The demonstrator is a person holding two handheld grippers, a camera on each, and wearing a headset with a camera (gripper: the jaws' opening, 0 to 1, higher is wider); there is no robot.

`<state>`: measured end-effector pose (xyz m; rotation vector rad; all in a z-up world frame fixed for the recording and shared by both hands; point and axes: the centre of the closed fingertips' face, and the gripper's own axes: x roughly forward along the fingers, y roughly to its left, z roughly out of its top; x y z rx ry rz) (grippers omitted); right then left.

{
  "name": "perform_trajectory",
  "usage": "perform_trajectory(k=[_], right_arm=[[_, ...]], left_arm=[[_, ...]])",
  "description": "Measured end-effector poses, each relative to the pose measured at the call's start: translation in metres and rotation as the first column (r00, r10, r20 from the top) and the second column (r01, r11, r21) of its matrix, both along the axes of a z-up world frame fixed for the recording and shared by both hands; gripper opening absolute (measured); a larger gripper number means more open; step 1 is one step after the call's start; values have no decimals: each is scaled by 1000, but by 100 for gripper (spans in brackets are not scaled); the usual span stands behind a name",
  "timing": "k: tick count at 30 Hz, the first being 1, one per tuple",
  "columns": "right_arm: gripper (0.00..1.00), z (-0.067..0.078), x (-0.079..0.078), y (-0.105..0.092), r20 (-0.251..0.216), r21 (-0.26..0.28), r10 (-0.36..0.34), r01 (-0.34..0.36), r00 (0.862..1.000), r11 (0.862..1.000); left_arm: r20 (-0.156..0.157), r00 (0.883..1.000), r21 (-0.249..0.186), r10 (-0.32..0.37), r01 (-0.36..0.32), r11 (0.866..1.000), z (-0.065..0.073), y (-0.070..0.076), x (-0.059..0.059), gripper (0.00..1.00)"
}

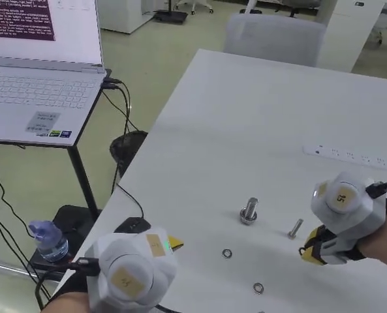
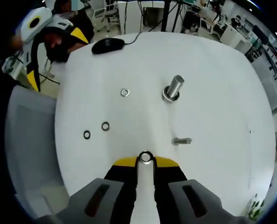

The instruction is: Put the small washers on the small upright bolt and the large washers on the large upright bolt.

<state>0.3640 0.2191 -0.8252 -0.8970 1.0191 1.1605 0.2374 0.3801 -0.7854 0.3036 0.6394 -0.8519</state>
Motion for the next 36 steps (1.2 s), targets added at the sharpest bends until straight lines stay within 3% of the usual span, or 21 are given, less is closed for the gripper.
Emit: perform_trajectory(k=[8,16,23,27,29,32,36], right_arm=[[13,10,25,-6,21,7,-33,32,999,999],[13,23,42,6,54,24,-48,46,997,999],[13,17,48,10,57,0,-37,37,998,999],[13,13,48,11,50,-10,-31,32,998,999],[13,11,50,10,48,-13,-32,33,998,999],[13,10,51,10,43,-16,-31,32,999,999],[13,8,51,12,38,-18,-24,24,999,1000]], left_arm=[[-12,1000,2,20,-20,1000,-5,1,2,81],[-27,999,7,29,-29,1000,-11,4,-1,80],[-43,999,9,25,-25,1000,-12,5,-3,79],[-15,1000,5,7,-7,1000,-9,5,-2,77],[-34,999,-12,24,-24,1000,-7,6,0,78],[-21,1000,-13,18,-18,1000,-5,6,2,77],[-27,1000,-4,12,-12,1000,-8,6,3,77]])
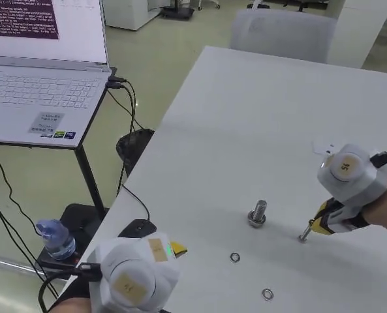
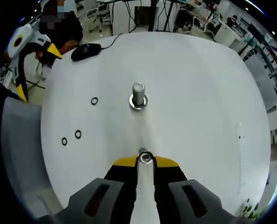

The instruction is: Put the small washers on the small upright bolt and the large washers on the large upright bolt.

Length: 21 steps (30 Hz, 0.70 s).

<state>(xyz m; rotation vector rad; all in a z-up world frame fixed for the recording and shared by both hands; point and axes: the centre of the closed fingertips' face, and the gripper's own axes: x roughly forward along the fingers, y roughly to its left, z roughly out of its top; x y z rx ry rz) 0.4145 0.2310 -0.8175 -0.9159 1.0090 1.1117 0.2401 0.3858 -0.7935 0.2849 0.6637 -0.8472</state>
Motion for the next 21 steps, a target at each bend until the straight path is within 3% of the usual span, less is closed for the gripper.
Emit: perform_trajectory(k=[21], right_arm=[[13,-30,2,-1,-36,-54,32,-34,999,998]], left_arm=[[-38,999,1,-17,17,1000,-7,-2,-11,72]])
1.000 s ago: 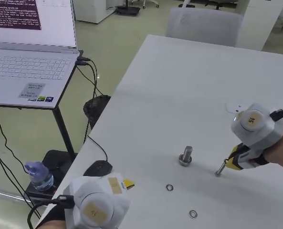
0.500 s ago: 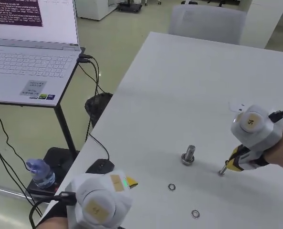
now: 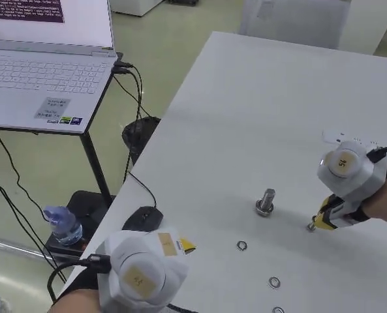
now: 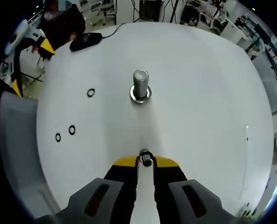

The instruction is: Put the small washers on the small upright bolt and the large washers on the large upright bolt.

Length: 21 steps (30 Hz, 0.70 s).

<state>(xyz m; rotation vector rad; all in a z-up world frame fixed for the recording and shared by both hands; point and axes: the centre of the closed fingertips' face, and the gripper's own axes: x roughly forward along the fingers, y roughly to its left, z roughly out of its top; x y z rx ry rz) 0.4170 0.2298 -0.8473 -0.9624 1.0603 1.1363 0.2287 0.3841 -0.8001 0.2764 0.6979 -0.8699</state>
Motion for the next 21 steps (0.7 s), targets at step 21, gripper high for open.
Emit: perform_trajectory(k=[21], right_arm=[[13,-24,1,2,-22,-34,3,-4,1000,999]], left_arm=[[-8,1000,-3,1,-1,1000,-3,5,-1,70]])
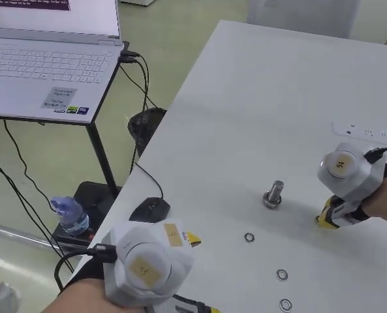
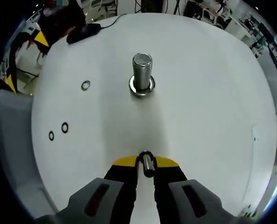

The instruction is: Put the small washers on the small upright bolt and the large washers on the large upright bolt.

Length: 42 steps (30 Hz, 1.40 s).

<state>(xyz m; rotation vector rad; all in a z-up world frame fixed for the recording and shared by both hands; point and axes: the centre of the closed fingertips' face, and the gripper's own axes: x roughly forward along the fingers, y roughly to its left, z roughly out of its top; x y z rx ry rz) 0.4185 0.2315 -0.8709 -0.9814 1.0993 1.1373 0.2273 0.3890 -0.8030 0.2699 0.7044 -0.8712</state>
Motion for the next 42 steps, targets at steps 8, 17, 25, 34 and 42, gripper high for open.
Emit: perform_trajectory(k=[8,17,25,34,42], right_arm=[[13,0,-1,2,3,2,2,-2,1000,1000],[18,3,-2,3,-6,15,-17,17,1000,1000],[28,20,-1,9,5,43,5,-6,1000,999],[30,47,-9,32,27,96,54,-56,998,994],[29,61,-28,50,37,119,98,-101,995,988]], left_arm=[[-4,1000,2,-3,3,1000,-1,-1,-2,69],[3,1000,3,-2,2,1000,3,-1,-1,69],[17,1000,3,0,0,1000,11,-2,-2,69],[38,999,3,5,-5,1000,20,0,1,72],[40,999,6,-1,1,1000,22,0,-4,72]])
